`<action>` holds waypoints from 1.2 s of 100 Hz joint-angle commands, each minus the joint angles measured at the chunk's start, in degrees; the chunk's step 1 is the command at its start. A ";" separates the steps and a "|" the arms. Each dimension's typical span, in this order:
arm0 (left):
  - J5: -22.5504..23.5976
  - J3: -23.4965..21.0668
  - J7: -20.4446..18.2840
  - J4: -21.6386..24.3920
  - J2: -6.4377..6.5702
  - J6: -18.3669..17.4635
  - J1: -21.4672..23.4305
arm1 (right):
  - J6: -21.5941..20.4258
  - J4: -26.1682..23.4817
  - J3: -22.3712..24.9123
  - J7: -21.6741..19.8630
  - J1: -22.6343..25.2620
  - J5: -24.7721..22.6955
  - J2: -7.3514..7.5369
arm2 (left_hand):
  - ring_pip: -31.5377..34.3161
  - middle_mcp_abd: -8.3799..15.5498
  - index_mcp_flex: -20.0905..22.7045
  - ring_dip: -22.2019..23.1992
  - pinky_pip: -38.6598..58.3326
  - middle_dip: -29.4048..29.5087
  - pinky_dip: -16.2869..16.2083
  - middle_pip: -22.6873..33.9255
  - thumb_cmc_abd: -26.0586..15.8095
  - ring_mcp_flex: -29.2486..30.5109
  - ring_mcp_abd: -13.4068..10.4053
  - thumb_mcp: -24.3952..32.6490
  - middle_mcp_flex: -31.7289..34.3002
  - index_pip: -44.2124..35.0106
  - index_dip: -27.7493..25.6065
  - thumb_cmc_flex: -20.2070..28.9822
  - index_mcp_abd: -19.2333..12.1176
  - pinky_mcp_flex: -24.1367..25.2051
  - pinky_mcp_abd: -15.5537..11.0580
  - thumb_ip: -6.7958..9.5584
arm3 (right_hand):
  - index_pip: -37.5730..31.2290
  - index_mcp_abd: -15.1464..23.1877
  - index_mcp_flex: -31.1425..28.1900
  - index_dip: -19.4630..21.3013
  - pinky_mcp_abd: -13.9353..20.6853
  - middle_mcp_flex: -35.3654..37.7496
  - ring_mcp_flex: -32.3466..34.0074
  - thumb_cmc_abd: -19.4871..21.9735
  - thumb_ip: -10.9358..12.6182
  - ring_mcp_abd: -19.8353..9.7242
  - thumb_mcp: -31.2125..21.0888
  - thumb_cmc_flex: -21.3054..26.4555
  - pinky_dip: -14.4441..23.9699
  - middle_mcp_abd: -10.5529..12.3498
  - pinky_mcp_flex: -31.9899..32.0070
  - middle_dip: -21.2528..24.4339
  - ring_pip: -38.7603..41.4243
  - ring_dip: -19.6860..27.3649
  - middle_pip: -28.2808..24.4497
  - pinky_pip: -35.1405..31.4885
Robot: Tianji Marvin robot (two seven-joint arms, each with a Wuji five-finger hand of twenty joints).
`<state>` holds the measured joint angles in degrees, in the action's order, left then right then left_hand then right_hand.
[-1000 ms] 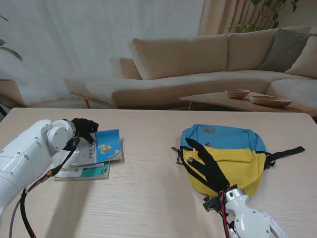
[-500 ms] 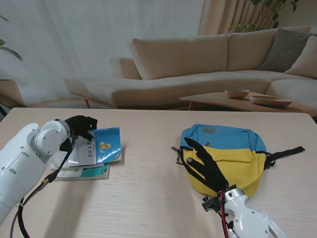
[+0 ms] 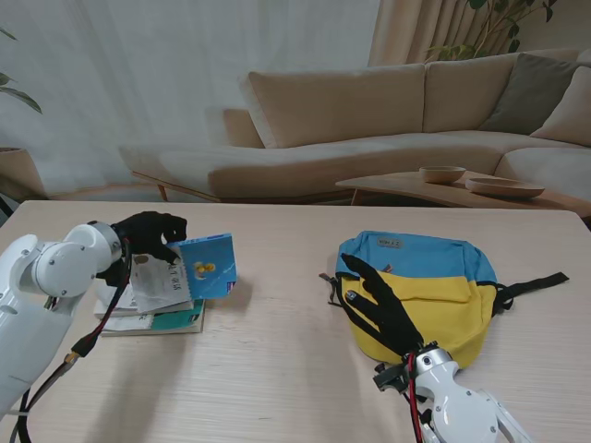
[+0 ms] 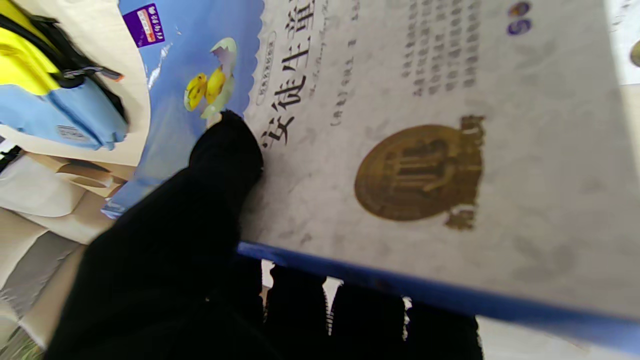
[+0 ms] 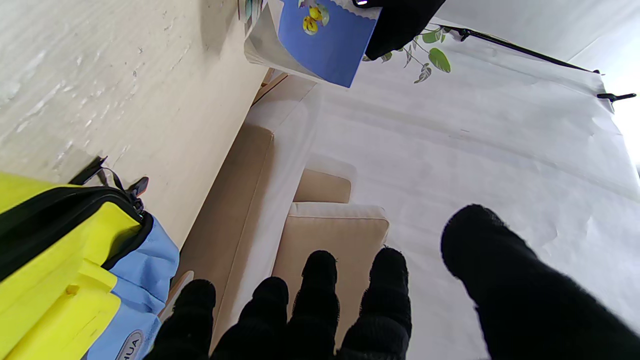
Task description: Pack books into the school bag then zip close the school bag
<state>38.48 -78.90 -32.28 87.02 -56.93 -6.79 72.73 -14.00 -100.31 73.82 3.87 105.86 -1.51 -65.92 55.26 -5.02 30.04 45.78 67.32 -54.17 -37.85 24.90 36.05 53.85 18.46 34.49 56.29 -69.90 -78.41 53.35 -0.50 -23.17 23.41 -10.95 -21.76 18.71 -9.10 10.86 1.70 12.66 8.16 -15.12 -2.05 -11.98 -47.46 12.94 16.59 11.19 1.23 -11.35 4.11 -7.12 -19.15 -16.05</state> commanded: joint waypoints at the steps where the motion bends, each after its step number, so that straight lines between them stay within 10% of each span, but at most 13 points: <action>1: -0.60 -0.54 -0.88 2.51 0.02 0.18 0.73 | 0.22 -0.11 -0.38 -0.55 -0.30 -0.23 -0.60 | 0.70 -0.82 4.44 0.66 2.99 0.27 0.85 -0.43 -1.93 3.34 -1.03 10.09 1.90 -5.33 0.97 6.88 -4.02 -0.11 2.58 2.95 | -0.81 -0.11 -0.04 -0.43 1.25 0.31 -0.35 -1.46 0.80 -0.67 -1.91 2.22 -0.49 -0.38 -0.44 -0.69 0.71 0.05 -0.78 -1.75; 37: -7.21 -1.55 -3.46 10.73 0.16 1.34 4.22 | 3.71 -0.63 -0.86 0.19 -2.63 -1.92 -0.79 | 0.13 -0.91 4.74 1.18 3.00 -0.47 1.33 -1.43 -1.91 3.60 -0.66 10.24 2.43 -5.58 1.61 6.93 -3.63 -0.42 2.66 2.89 | -4.88 -1.01 -0.15 -0.65 1.35 1.38 0.04 -8.33 3.55 -0.23 -13.44 7.62 -5.06 -1.24 2.06 -1.51 3.29 -0.73 -2.49 -14.39; 103: -15.75 3.71 -4.71 18.45 0.11 1.99 5.91 | 8.93 -0.31 -6.03 1.30 -7.39 -4.20 -1.21 | -0.18 -2.15 4.69 1.84 2.96 -1.37 1.72 -2.33 -2.28 3.26 -0.71 9.68 2.24 -5.66 1.90 7.35 -3.39 -0.16 2.46 3.00 | -7.15 -6.74 -0.57 0.92 -2.13 2.94 3.30 -12.33 -0.26 4.03 -9.20 3.27 -6.75 -5.25 1.21 -3.66 10.39 -4.65 -7.48 -30.50; 120: -17.39 5.43 -4.38 18.89 -0.02 2.18 5.36 | 9.60 -0.63 -8.45 2.28 -8.28 -5.67 -1.38 | -0.20 -2.09 4.69 2.02 3.04 -1.58 1.77 -2.55 -2.34 3.26 -0.76 9.49 2.22 -5.68 1.93 7.42 -3.39 -0.06 2.52 3.08 | -7.67 -12.21 4.36 4.49 -5.92 -1.82 4.74 -13.36 -1.65 7.54 1.28 4.31 -1.21 -7.88 -2.88 -7.03 19.79 -9.69 -17.59 -39.85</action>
<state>21.69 -73.88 -35.70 104.71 -56.30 -4.65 78.19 -4.54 -100.13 66.38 6.39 97.46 -7.38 -66.39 55.16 -6.40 30.11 46.69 67.33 -54.88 -36.68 22.92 36.62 54.39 18.57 35.14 57.04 -70.20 -77.11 54.23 -0.50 -23.42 23.46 -10.93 -28.82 7.74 -7.81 13.55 -4.34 12.76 11.05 -26.63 -1.80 -4.63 -50.10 18.00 13.12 4.51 -0.53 -16.81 20.82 -15.19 -33.96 -52.79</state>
